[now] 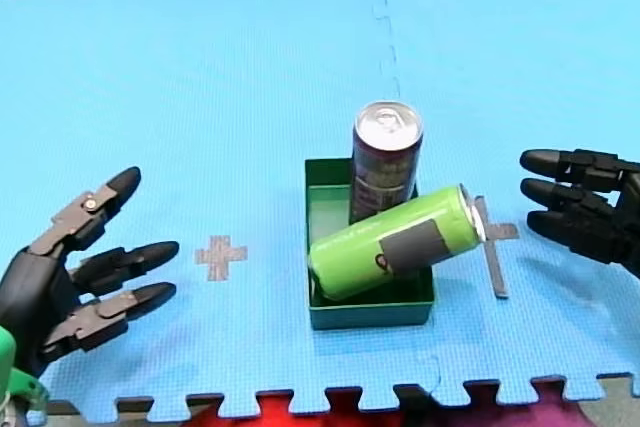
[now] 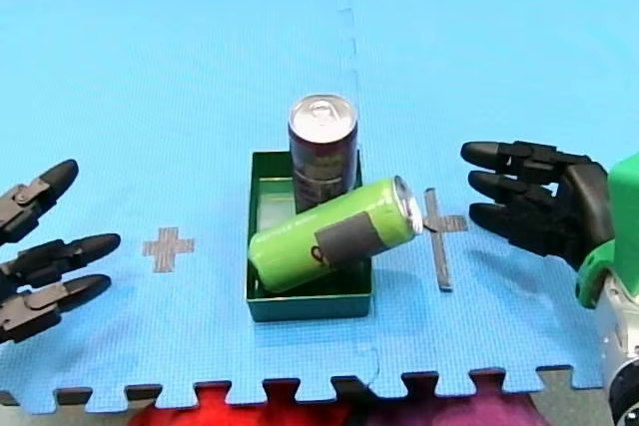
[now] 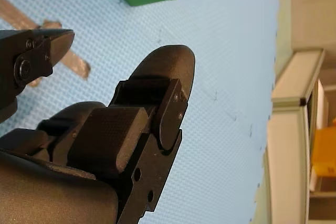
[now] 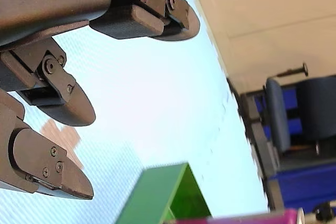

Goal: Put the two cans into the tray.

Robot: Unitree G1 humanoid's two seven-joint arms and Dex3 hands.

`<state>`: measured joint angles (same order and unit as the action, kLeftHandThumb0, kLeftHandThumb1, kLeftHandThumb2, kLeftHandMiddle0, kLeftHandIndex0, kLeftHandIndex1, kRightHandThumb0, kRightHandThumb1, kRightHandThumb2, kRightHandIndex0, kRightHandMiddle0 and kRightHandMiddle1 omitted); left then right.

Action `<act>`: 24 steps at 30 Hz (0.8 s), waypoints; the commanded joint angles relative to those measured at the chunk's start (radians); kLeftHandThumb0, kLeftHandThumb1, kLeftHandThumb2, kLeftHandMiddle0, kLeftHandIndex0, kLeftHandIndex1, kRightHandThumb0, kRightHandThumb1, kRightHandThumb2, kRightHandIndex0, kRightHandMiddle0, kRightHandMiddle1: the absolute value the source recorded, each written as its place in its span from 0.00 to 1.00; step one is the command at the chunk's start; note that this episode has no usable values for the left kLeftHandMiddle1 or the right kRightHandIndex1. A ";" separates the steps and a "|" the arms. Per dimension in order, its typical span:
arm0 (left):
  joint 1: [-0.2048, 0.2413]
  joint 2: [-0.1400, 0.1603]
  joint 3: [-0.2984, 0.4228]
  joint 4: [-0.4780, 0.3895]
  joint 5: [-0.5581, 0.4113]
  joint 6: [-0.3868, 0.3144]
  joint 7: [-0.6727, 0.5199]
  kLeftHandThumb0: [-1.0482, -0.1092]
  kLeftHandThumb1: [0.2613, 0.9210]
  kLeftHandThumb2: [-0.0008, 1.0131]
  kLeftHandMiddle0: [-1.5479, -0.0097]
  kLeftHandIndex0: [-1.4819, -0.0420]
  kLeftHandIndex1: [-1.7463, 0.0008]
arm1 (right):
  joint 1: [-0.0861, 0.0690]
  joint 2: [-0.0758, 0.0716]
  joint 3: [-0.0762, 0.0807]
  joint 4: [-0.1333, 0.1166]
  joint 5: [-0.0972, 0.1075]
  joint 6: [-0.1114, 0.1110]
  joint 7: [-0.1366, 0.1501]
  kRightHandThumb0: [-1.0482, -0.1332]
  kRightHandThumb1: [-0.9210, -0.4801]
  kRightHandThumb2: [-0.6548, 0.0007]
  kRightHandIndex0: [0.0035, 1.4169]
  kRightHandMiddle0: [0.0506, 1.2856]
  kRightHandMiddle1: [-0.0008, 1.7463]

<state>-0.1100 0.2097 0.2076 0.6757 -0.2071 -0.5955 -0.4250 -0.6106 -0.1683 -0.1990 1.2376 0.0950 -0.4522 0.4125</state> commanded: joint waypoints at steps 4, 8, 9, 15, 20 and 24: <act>-0.013 0.002 0.013 0.035 0.003 -0.033 0.018 0.16 0.58 0.00 0.51 0.85 1.00 | 0.000 -0.007 0.009 -0.002 -0.016 0.008 -0.031 0.49 0.24 1.00 0.45 0.83 0.00; 0.006 0.007 0.005 0.016 0.012 -0.042 0.018 0.17 0.57 0.00 0.51 0.86 1.00 | -0.001 -0.008 0.013 -0.003 -0.022 0.013 -0.043 0.49 0.24 1.00 0.45 0.83 0.00; 0.013 0.010 0.002 0.008 0.011 -0.038 0.012 0.17 0.57 0.00 0.51 0.86 1.00 | -0.001 -0.008 0.013 -0.003 -0.022 0.014 -0.043 0.49 0.24 1.00 0.45 0.83 0.00; 0.039 0.040 -0.018 -0.039 0.053 -0.010 0.020 0.15 0.57 0.00 0.57 0.87 1.00 | 0.000 -0.007 0.017 -0.001 -0.026 0.019 -0.049 0.50 0.23 1.00 0.45 0.83 0.00; 0.068 0.056 -0.032 -0.088 0.074 -0.002 0.023 0.13 0.58 0.00 0.59 0.88 1.00 | 0.002 -0.003 0.024 -0.001 -0.033 0.027 -0.061 0.49 0.22 1.00 0.45 0.82 0.00; 0.092 0.063 -0.038 -0.120 0.080 0.000 0.027 0.11 0.57 0.00 0.60 0.89 1.00 | 0.005 0.001 0.024 -0.002 -0.033 0.028 -0.062 0.49 0.21 1.00 0.44 0.82 0.00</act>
<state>-0.0268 0.2644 0.1706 0.5685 -0.1278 -0.5984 -0.4015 -0.6095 -0.1655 -0.1746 1.2378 0.0618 -0.4251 0.3528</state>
